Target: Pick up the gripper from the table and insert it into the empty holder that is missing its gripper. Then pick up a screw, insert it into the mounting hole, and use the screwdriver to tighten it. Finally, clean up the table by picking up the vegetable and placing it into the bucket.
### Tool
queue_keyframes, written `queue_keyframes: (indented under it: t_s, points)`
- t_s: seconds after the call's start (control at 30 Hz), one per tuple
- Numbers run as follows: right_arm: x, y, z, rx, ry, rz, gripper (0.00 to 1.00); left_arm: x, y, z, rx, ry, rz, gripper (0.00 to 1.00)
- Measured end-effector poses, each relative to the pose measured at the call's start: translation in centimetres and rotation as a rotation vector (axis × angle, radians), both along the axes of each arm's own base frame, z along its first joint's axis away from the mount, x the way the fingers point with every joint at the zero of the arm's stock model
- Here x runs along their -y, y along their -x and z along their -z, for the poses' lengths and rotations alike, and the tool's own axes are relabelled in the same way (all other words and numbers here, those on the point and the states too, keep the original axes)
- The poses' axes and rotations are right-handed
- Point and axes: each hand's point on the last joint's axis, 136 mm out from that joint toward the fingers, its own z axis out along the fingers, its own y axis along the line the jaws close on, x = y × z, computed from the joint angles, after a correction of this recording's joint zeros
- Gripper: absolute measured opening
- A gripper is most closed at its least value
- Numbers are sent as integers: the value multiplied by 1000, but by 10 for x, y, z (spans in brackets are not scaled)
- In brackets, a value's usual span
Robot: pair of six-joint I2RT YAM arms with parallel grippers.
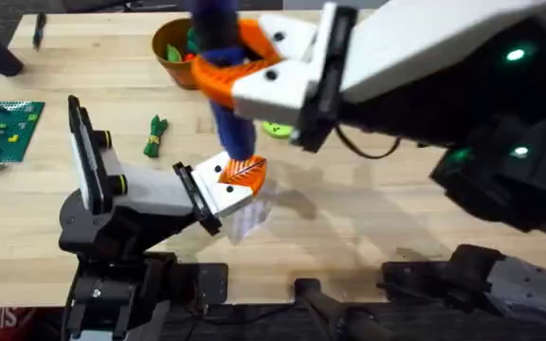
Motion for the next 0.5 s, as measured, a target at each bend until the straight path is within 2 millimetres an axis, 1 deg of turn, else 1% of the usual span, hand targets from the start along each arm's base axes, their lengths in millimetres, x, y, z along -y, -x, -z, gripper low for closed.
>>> queue_keyframes:
  t_s: [0.1, 0.2, 0.5]
  points:
    - [-12, 7, 2, 20, -5, -32, 12, 0, 0, 0, 0, 0, 0, 19]
    - [-19, 12, -1, 48, -29, -55, 12, 0, 0, 0, 0, 0, 0, 19]
    - [-22, 19, -8, 120, -43, -77, 12, 0, 0, 0, 0, 0, 0, 19]
